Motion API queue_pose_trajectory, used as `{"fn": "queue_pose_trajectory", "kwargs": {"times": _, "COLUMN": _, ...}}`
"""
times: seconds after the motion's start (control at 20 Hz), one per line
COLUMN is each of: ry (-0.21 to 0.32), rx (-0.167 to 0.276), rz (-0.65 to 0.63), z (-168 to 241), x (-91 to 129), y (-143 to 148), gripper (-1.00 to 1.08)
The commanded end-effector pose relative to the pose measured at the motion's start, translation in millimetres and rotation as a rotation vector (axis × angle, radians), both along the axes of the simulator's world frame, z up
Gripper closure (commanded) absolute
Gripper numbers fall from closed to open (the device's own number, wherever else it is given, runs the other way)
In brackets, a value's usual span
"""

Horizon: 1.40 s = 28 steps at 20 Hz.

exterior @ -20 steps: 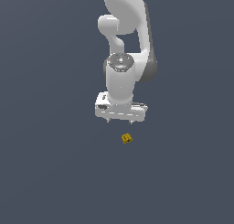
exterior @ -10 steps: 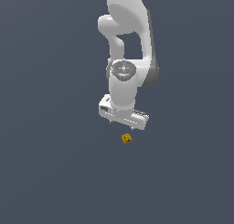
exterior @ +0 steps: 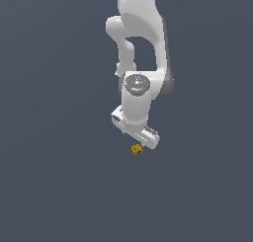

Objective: Pick up the object and move it to a goal position.

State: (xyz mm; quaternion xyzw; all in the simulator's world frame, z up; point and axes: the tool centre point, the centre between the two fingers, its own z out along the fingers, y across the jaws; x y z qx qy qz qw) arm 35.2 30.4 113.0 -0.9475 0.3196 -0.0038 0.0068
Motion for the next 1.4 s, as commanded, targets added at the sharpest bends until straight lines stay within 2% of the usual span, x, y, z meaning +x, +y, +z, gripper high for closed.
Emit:
{"fn": "queue_pose_trajectory", "kwargs": {"times": 0.0, "ry": 0.002, "rx": 0.000, "rz": -0.068, "z": -5.0, "x": 1.5, "y": 2.4, "gripper": -0.92}}
{"fn": "queue_pose_trajectory", "kwargs": {"times": 0.75, "ry": 0.013, "rx": -0.004, "rz": -0.433, "z": -32.5, "x": 8.4, "y": 15.3, "gripper": -0.92}}
{"fn": "queue_pose_trajectory", "kwargs": {"times": 1.35, "ry": 0.014, "rx": -0.007, "rz": -0.545, "z": -41.0, "x": 10.3, "y": 19.3, "gripper": -0.92}}
